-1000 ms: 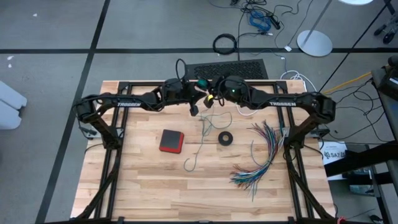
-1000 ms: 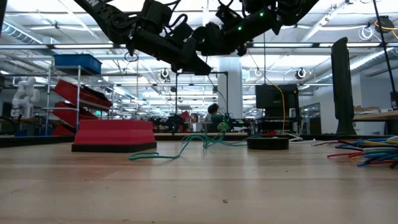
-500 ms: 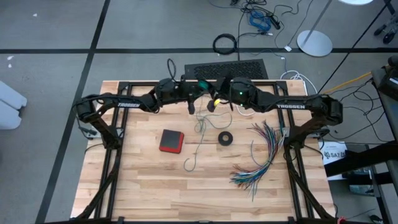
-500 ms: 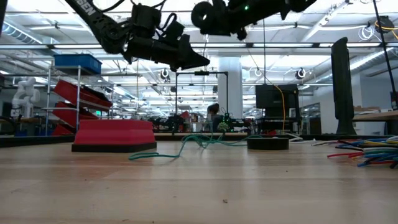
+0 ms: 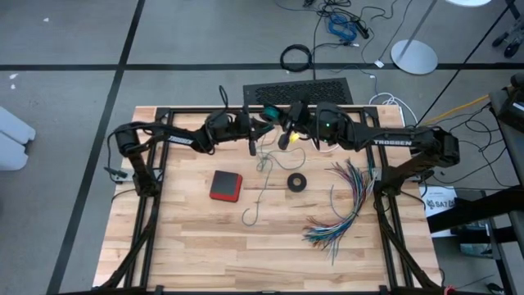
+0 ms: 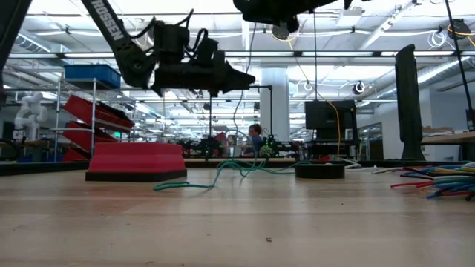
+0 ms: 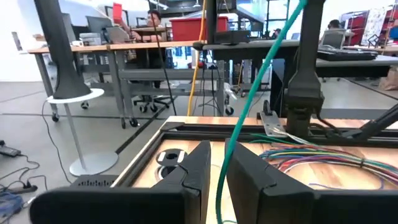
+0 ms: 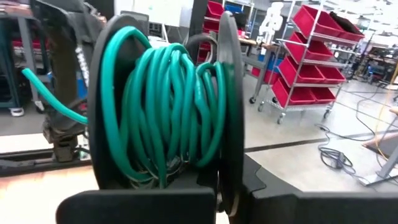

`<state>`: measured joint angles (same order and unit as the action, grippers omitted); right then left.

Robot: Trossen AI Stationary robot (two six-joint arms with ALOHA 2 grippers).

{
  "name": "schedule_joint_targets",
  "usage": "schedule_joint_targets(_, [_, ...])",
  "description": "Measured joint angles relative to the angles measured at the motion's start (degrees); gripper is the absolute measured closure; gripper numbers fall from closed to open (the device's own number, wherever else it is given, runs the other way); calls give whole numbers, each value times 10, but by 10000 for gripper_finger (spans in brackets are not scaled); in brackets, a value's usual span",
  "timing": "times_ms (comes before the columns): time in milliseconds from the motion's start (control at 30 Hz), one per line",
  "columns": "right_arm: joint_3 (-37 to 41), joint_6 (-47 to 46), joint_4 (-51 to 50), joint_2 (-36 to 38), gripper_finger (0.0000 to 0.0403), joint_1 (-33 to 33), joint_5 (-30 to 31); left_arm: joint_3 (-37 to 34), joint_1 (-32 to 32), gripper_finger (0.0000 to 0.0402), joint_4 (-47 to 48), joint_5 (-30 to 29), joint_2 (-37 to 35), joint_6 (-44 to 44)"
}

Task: Coiling cords
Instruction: Coil the green wire cable on the spool

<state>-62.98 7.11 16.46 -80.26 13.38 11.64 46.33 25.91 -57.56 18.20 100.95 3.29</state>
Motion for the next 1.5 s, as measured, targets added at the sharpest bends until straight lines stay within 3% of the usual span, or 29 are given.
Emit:
schedule_joint_targets(367, [0,10,-24,2,403,-11,4,0,30,349,-4,32,10,0])
schedule_joint_targets(567, [0,11,-45,2,403,-11,5,0,49,352,10,117,10,-1])
schedule_joint_targets(1233, [0,11,-56,2,403,-11,6,0,51,351,42,131,56,4])
schedule_joint_targets(1500, [0,11,-93,1,403,-11,8,0,72,394,42,142,56,4])
